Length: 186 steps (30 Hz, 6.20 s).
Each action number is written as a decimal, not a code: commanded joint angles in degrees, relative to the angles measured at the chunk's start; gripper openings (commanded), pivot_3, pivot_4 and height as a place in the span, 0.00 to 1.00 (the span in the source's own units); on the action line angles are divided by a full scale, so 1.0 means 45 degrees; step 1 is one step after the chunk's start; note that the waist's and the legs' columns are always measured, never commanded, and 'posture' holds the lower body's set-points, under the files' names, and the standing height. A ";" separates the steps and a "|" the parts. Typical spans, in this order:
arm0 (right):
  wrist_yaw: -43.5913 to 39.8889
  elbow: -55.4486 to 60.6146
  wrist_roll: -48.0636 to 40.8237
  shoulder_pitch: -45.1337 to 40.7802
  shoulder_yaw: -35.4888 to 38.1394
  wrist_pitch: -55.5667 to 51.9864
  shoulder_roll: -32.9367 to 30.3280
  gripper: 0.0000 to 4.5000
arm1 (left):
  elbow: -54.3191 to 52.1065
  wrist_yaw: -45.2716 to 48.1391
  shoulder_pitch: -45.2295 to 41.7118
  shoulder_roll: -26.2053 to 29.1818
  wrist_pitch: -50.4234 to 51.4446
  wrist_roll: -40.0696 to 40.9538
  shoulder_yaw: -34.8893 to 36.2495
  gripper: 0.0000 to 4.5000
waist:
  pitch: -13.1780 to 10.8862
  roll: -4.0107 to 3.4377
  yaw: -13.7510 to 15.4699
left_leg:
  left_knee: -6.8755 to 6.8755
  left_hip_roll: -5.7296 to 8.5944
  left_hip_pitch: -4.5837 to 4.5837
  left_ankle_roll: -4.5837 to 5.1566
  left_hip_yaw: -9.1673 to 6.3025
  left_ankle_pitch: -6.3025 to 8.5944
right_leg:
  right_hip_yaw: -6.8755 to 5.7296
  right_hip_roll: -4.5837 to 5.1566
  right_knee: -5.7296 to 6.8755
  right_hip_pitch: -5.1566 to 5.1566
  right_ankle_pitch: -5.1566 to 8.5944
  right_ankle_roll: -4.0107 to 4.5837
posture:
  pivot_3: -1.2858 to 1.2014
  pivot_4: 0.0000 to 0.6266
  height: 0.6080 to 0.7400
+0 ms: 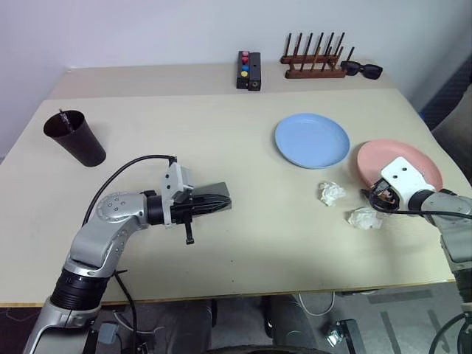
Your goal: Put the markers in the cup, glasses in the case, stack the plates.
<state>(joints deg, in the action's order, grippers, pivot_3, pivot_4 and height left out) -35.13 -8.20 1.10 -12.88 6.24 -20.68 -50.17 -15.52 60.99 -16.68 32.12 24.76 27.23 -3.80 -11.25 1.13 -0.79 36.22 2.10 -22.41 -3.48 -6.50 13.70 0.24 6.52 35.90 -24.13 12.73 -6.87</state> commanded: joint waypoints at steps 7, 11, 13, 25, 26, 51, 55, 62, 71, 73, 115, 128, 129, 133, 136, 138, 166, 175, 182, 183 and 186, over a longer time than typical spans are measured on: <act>0.0542 0.1228 0.0054 0.0332 0.0672 -0.0241 -0.0080 0.01 | -0.0242 -0.0038 -0.0333 -0.0305 0.0122 0.0428 -0.0189 0.00 | 0.0000 0.0000 -0.0003 | -0.0002 0.0000 0.0000 0.0000 -0.0001 0.0000 | 0.0000 0.0000 -0.0001 0.0000 0.0000 -0.0001 | 0.52 0.24 0.95; 0.1034 0.1521 0.0290 0.0041 0.0869 -0.0052 -0.0175 0.01 | -0.0087 -0.0075 -0.0439 -0.0391 0.0022 0.0412 -0.0203 0.00 | 0.0000 0.0000 -0.0003 | -0.0002 0.0000 -0.0002 0.0000 0.0000 0.0000 | 0.0000 0.0000 -0.0005 0.0000 0.0001 0.0000 | 0.52 0.24 0.95; 0.1215 0.1740 0.0419 -0.0468 0.0834 0.0553 -0.0235 0.01 | 0.0098 -0.0190 -0.0544 -0.0522 -0.0191 0.0355 -0.0106 0.00 | -0.0002 -0.0004 -0.0021 | -0.0002 0.0000 -0.0002 0.0000 0.0000 0.0000 | 0.0000 0.0000 -0.0005 0.0000 0.0001 0.0001 | 0.52 0.24 0.95; -0.1209 0.1104 -0.0452 -0.3538 -0.1969 0.3059 0.2199 0.01 | 0.0657 -0.1339 -0.0769 -0.0790 -0.0686 0.0267 0.0728 0.00 | -0.0005 -0.0006 -0.0019 | -0.0006 -0.0002 0.0003 0.0000 -0.0002 0.0000 | -0.0001 -0.0002 -0.0017 0.0005 -0.0012 -0.0021 | 0.52 0.24 0.95; -0.1222 0.0766 -0.0344 -0.3729 -0.2097 0.3223 0.2323 0.01 | 0.0643 -0.1425 -0.0755 -0.0806 -0.0684 0.0280 0.0768 0.00 | -0.0006 -0.0007 0.0029 | -0.0005 0.0001 -0.0003 0.0000 -0.0004 0.0000 | -0.0001 -0.0002 -0.0022 0.0005 -0.0017 -0.0031 | 0.52 0.24 0.95; -0.2436 -0.0184 -0.2468 -0.3743 -0.0224 0.3113 0.2234 0.66 | 0.0093 -0.2230 -0.0475 -0.0854 -0.0607 0.0396 0.0889 0.00 | -0.0009 -0.0013 0.0028 | -0.0020 0.0004 -0.0014 0.0000 -0.0005 0.0000 | -0.0001 -0.0004 -0.0112 0.0030 -0.0038 -0.0030 | 0.52 0.24 0.95; -0.3195 0.2024 -0.3874 -0.1326 0.0776 0.1134 0.1556 0.97 | 0.0218 -0.2076 -0.0597 -0.0988 -0.0535 0.0447 0.0656 0.00 | -0.0008 -0.0013 0.0056 | -0.0016 0.0005 0.0001 0.0004 -0.0009 0.0002 | -0.0003 -0.0003 -0.0120 0.0057 -0.0033 -0.0021 | 0.52 0.24 0.95; -0.2501 0.3303 -0.3727 0.0907 0.0787 0.0135 0.1636 0.99 | 0.0663 -0.1465 -0.1102 -0.1160 -0.0369 0.0479 0.0273 0.00 | -0.0002 -0.0025 -0.0066 | -0.0002 -0.0001 0.0029 0.0017 0.0003 0.0010 | -0.0003 -0.0004 -0.0117 0.0081 -0.0018 0.0015 | 0.52 0.24 0.95; -0.1596 0.2516 -0.3082 0.1042 0.0257 -0.0152 0.2064 0.80 | 0.0669 -0.1418 -0.1107 -0.1212 -0.0396 0.0390 0.0188 0.00 | -0.0002 -0.0025 0.0021 | -0.0002 0.0002 0.0020 0.0020 -0.0003 0.0012 | -0.0006 -0.0002 -0.0141 0.0091 -0.0019 0.0011 | 0.52 0.24 0.95; -0.1652 0.2425 -0.3047 0.1047 0.0250 -0.0074 0.2020 0.58 | 0.0605 -0.1455 -0.1042 -0.1204 -0.0390 0.0391 0.0197 0.00 | -0.0002 -0.0025 0.0024 | -0.0001 0.0002 0.0020 0.0020 -0.0003 0.0012 | -0.0006 -0.0003 -0.0142 0.0093 -0.0019 0.0011 | 0.52 0.24 0.95; -0.3154 0.2277 -0.4656 0.0964 0.2156 0.1247 0.1116 0.91 | 0.0344 -0.1681 -0.0756 -0.1309 -0.0199 0.0509 -0.0032 0.00 | -0.0003 -0.0028 0.0039 | -0.0008 0.0010 0.0016 0.0030 -0.0014 0.0017 | -0.0014 0.0003 -0.0165 0.0107 -0.0020 -0.0003 | 0.52 0.24 0.95; -0.3507 0.3528 -0.4394 0.4531 0.2753 -0.0396 -0.0056 0.91 | 0.1130 -0.0957 -0.1289 -0.1389 -0.0433 0.0297 -0.0367 0.00 | 0.0000 -0.0034 0.0032 | 0.0000 0.0001 0.0039 0.0032 -0.0004 0.0019 | -0.0014 0.0001 -0.0161 0.0129 -0.0013 0.0010 | 0.52 0.24 0.95; -0.3448 0.3513 -0.4308 0.4499 0.2713 -0.0457 -0.0064 0.91 | 0.1103 -0.0945 -0.1267 -0.1364 -0.0423 0.0300 -0.0347 0.00 | 0.0000 -0.0034 0.0029 | 0.0000 0.0001 0.0039 0.0032 -0.0004 0.0019 | -0.0014 0.0001 -0.0162 0.0129 -0.0013 0.0010 | 0.52 0.24 0.95; -0.3404 0.3729 -0.4362 0.4131 0.2622 -0.0869 -0.0051 0.51 | 0.1024 -0.0965 -0.1179 -0.1288 -0.0430 0.0288 -0.0275 0.00 | 0.0000 -0.0033 0.0021 | -0.0001 0.0001 0.0039 0.0032 -0.0005 0.0019 | -0.0015 0.0001 -0.0162 0.0129 -0.0012 0.0011 | 0.52 0.24 0.95; -0.3376 0.3839 -0.4357 0.3685 0.2514 -0.1103 -0.0105 0.17 | 0.0963 -0.1011 -0.1108 -0.1249 -0.0445 0.0281 -0.0241 0.00 | 0.0000 -0.0033 0.0041 | -0.0002 0.0001 0.0039 0.0032 -0.0007 0.0019 | -0.0016 0.0001 -0.0164 0.0129 -0.0012 0.0010 | 0.52 0.24 0.95; -0.3377 0.4047 -0.4361 0.3292 0.2406 -0.1190 -0.0173 0.02 | 0.0918 -0.1062 -0.1059 -0.1224 -0.0461 0.0271 -0.0214 0.00 | 0.0000 -0.0033 0.0028 | -0.0002 0.0001 0.0036 0.0032 -0.0006 0.0019 | -0.0016 0.0002 -0.0165 0.0128 -0.0012 0.0010 | 0.52 0.24 0.95; -0.1145 -0.4537 -0.1902 -0.5014 -0.0713 0.4880 0.3642 0.53 | 0.0247 -0.2355 0.0057 -0.0435 -0.0719 0.0252 0.1246 0.00 | -0.0009 -0.0036 -0.0082 | -0.0020 0.0005 0.0021 0.0030 -0.0018 0.0018 | -0.0026 0.0001 -0.0155 0.0092 -0.0038 -0.0032 | 0.52 0.24 0.95; -0.4350 -0.1654 -0.4085 -0.2530 0.0788 0.3772 0.1517 0.53 | 0.0154 -0.2825 0.2330 0.1402 -0.0800 0.0797 0.5184 0.00 | -0.0012 -0.0041 -0.0040 | -0.0033 0.0004 0.0012 0.0044 -0.0018 0.0028 | -0.0023 0.0003 -0.0166 0.0085 -0.0026 -0.0038 | 0.52 0.24 0.95; -0.5550 -0.1092 -0.5179 -0.0233 0.2428 0.2810 0.0120 0.53 | -0.0404 -0.3074 0.5624 0.1681 -0.0906 0.0621 0.7780 0.00 | -0.0011 -0.0043 -0.0050 | -0.0017 -0.0002 0.0031 0.0045 -0.0007 0.0031 | -0.0023 0.0012 -0.0172 0.0112 -0.0003 0.0006 | 0.52 0.24 0.95; -0.5579 -0.1128 -0.5267 0.0011 0.2642 0.2674 -0.0008 0.53 | -0.0396 -0.3081 0.6176 0.1641 -0.0968 0.0576 0.8121 0.00 | -0.0012 -0.0043 -0.0048 | -0.0019 -0.0002 0.0029 0.0045 -0.0004 0.0031 | -0.0023 0.0016 -0.0173 0.0109 -0.0002 0.0008 | 0.52 0.24 0.95; -0.5647 -0.1414 -0.5360 0.0289 0.3016 0.2416 -0.0266 0.53 | -0.0325 -0.3287 0.7322 0.1420 -0.1158 0.0482 0.8770 0.00 | -0.0012 -0.0043 -0.0034 | -0.0019 -0.0004 0.0025 0.0045 -0.0001 0.0032 | -0.0023 0.0019 -0.0175 0.0101 0.0000 0.0010 | 0.52 0.24 0.95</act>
<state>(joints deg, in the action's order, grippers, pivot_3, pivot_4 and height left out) -60.14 -15.13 -21.60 -11.18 17.45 -9.61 -50.08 -15.80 46.82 15.67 38.57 21.21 29.58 32.83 -11.30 0.94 -0.94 36.15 2.08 -22.30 -3.28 -6.50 13.84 0.13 6.62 35.12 -23.67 12.73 -6.82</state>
